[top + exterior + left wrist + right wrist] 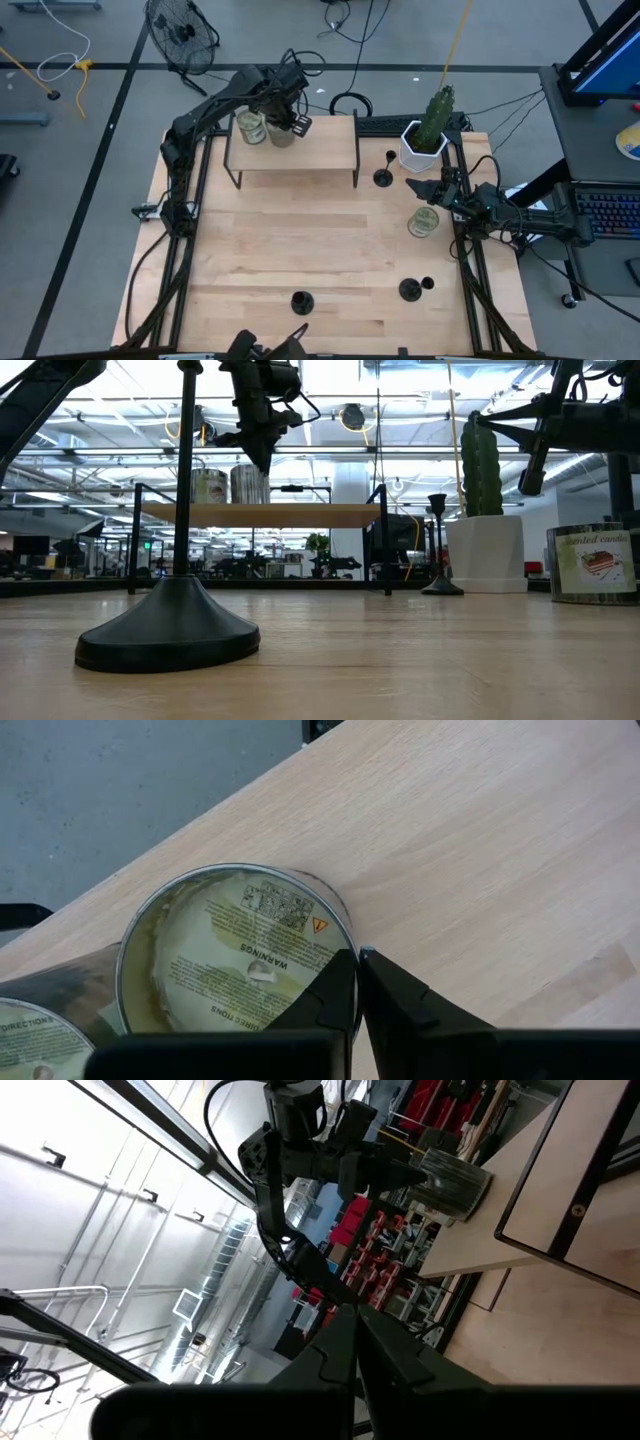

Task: Pick & Place candle stick holders
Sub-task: Put the bottom left silver scented candle on the shelf

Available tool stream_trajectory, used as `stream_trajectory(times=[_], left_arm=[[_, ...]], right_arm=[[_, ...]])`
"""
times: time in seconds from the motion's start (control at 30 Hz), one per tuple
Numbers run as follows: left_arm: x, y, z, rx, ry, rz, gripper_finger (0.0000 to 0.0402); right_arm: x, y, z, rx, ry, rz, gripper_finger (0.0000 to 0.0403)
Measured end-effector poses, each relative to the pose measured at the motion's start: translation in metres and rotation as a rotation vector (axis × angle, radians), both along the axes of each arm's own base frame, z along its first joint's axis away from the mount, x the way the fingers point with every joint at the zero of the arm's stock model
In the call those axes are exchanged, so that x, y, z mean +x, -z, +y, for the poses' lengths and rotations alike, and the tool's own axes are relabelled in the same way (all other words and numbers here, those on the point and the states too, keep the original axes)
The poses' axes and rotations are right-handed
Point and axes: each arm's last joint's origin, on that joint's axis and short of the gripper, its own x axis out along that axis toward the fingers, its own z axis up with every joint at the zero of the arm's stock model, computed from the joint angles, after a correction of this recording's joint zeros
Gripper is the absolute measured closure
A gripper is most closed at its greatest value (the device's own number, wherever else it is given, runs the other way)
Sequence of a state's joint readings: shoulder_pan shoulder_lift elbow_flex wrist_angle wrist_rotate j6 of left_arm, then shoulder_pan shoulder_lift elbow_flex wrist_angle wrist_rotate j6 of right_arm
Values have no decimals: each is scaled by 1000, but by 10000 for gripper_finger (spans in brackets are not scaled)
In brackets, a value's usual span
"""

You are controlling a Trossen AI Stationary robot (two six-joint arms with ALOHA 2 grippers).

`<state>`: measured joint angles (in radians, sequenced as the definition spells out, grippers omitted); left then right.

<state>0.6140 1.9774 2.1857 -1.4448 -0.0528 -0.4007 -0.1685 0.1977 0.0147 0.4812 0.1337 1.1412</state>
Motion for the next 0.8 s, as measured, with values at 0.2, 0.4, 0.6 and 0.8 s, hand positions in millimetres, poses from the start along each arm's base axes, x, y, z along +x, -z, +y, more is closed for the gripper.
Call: stream_trajectory(times=[0.2, 0.4, 0.6, 0.8], left_arm=[[0, 0, 0, 0, 1, 0, 380], [0, 0, 0, 9, 12, 6, 380], [-1, 0, 1, 30, 12, 16, 380], [-1, -1, 1, 31, 13, 16, 380]], right_arm=[[0, 0, 0, 0, 0, 0, 397], [0, 0, 0, 0, 0, 0, 397], [0, 0, 0, 0, 0, 0, 397], [0, 0, 0, 0, 0, 0, 397]])
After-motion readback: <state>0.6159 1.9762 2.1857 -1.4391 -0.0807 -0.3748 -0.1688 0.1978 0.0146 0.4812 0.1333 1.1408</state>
